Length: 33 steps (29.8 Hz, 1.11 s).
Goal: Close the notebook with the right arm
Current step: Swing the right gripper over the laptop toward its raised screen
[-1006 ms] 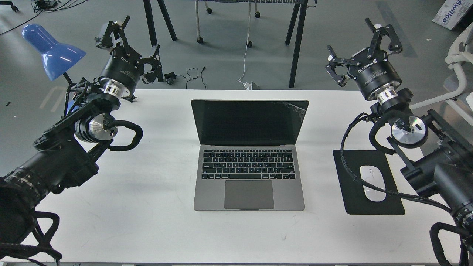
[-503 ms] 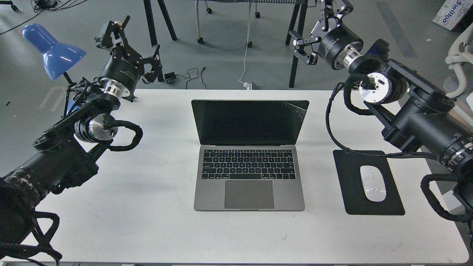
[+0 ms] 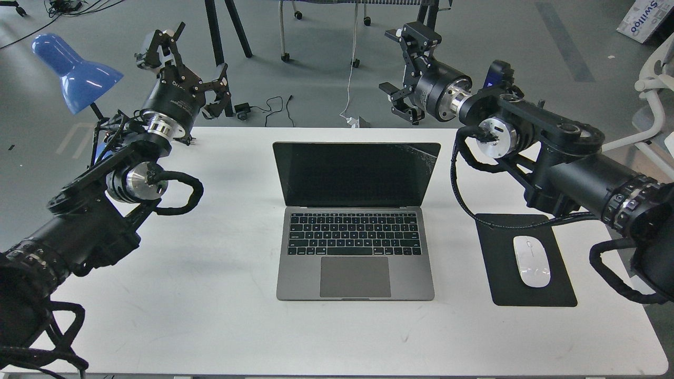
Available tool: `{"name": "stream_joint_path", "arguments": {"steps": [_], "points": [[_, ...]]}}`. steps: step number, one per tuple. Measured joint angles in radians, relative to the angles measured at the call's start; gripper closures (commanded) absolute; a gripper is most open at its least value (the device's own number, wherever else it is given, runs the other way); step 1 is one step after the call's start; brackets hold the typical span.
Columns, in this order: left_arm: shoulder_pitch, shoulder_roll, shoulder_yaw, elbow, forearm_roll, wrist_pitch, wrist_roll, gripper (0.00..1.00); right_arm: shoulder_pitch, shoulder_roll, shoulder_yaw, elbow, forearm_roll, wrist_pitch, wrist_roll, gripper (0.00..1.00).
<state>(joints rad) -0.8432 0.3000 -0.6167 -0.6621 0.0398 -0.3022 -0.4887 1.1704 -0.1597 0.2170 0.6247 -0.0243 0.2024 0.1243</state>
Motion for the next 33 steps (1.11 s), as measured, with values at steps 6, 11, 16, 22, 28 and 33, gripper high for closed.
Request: {"name": "stream_joint_path", "arguments": {"steps": [6,11,16,22,28,33], "points": [[0.000,0.000,0.000,0.000,0.000,0.000,0.000,0.00,0.004,-0.001,-0.046,0.012,0.000,0.007,-0.008,0.00],[0.000,0.000,0.000,-0.001,0.000,0.000,0.000,0.00,0.004,-0.002,-0.054,0.019,-0.001,0.017,-0.020,0.00],[-0.001,0.000,0.000,-0.001,0.000,0.000,0.000,0.00,0.002,-0.006,-0.091,0.038,-0.012,0.023,-0.027,0.00],[-0.001,-0.001,0.000,-0.001,-0.001,0.000,0.000,0.00,-0.001,-0.017,-0.131,0.079,-0.014,0.032,-0.031,0.00],[-0.001,-0.001,0.000,0.000,-0.002,0.000,0.000,0.00,-0.010,-0.048,-0.135,0.134,-0.016,0.034,-0.037,0.00],[-0.001,-0.001,0.000,0.001,-0.002,0.000,0.000,0.00,-0.012,-0.073,-0.136,0.171,-0.016,0.034,-0.038,0.00]]}}
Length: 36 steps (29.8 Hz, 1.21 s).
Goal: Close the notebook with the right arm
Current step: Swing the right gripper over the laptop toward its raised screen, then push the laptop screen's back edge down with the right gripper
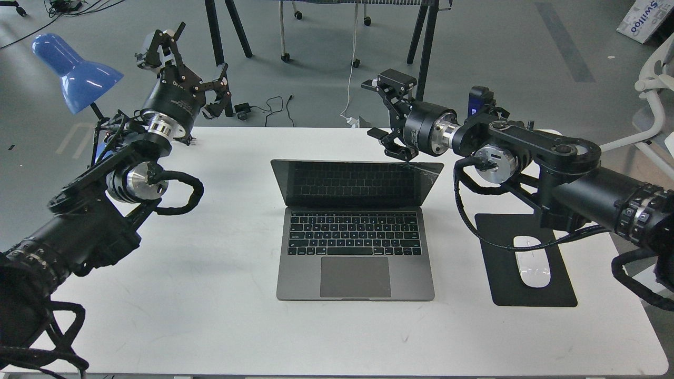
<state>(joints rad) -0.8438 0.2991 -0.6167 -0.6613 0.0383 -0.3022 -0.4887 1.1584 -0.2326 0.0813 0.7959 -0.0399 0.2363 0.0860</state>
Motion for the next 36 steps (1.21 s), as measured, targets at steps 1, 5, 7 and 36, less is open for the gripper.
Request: {"name": "stream_joint_path", "arguments": {"steps": [1,5,7,36], "points": [[0.000,0.000,0.000,0.000,0.000,0.000,0.000,0.00,0.000,-0.003,0.000,0.005,0.000,0.000,0.000,0.00],[0.000,0.000,0.000,0.000,0.000,0.000,0.000,0.00,0.000,-0.009,0.000,0.012,-0.001,0.000,0.000,0.00],[0.000,-0.001,0.000,0.000,0.000,0.000,0.000,0.00,0.000,-0.011,0.000,0.013,-0.007,0.002,0.000,0.00],[0.000,-0.001,0.001,0.000,0.001,0.000,0.000,0.00,0.007,-0.213,-0.085,0.345,-0.089,0.065,-0.052,0.00]]}}
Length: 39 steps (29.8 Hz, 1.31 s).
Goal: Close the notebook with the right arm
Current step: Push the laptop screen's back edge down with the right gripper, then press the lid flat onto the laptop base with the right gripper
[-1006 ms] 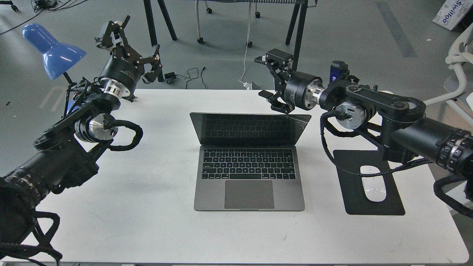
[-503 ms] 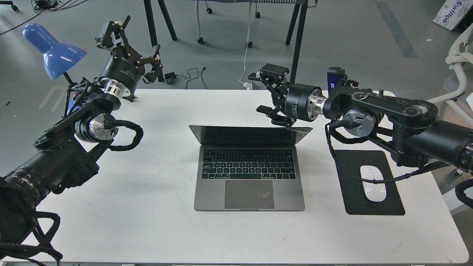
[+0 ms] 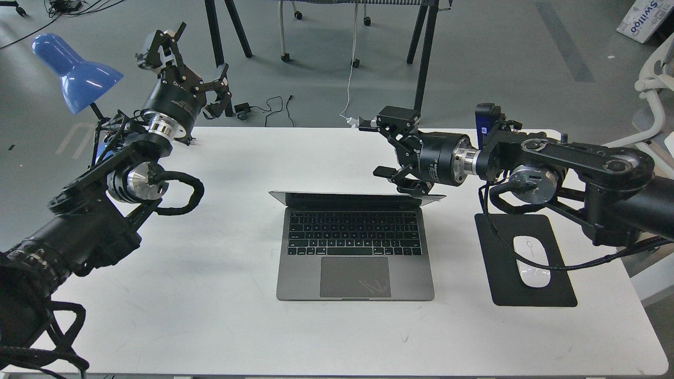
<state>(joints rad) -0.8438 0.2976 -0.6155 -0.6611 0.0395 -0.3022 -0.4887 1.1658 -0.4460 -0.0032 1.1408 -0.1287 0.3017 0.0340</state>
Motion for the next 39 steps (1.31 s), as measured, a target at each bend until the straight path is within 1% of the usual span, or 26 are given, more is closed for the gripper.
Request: {"name": "stream_joint_path", "arguments": {"steps": [5,14,19,23,31,39], "points": [[0.000,0.000,0.000,0.000,0.000,0.000,0.000,0.00,-0.009,0.001,-0.004,0.033,-0.029,0.002,-0.006,0.00],[0.000,0.000,0.000,0.000,0.000,0.000,0.000,0.00,-0.019,0.009,-0.064,0.097,-0.051,0.002,-0.006,0.00],[0.000,0.000,0.000,0.000,0.000,0.000,0.000,0.00,-0.052,0.013,-0.067,0.101,-0.092,0.002,-0.006,0.00],[0.000,0.000,0.000,0.000,0.000,0.000,0.000,0.00,-0.079,0.016,-0.082,0.102,-0.124,0.001,-0.016,0.00],[0.000,0.000,0.000,0.000,0.000,0.000,0.000,0.00,-0.111,0.025,-0.144,0.099,-0.139,-0.001,-0.019,0.00],[0.000,0.000,0.000,0.000,0.000,0.000,0.000,0.00,-0.156,0.039,-0.152,0.091,-0.163,-0.006,-0.019,0.00]]}}
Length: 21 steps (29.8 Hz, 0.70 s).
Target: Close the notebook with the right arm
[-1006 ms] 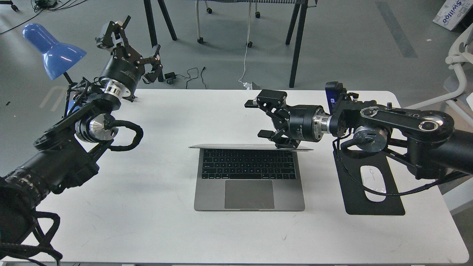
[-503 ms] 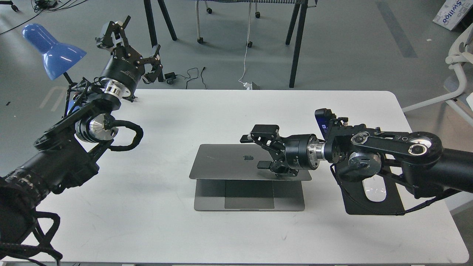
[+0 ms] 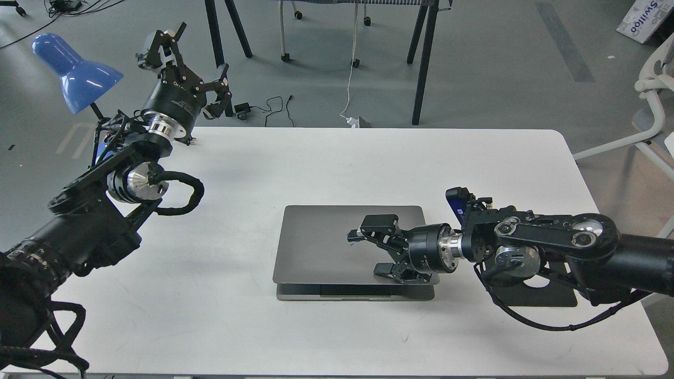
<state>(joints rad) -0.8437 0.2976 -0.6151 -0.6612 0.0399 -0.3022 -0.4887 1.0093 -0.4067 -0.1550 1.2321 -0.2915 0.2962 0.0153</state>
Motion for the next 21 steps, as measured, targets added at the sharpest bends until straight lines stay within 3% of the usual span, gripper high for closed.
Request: {"name": "stream_joint_path", "arguments": {"steps": [21], "points": [[0.000,0.000,0.000,0.000,-0.001,0.000,0.000,0.00,-0.065,0.030,0.065,-0.075,0.003,-0.009,0.000,0.00]]}}
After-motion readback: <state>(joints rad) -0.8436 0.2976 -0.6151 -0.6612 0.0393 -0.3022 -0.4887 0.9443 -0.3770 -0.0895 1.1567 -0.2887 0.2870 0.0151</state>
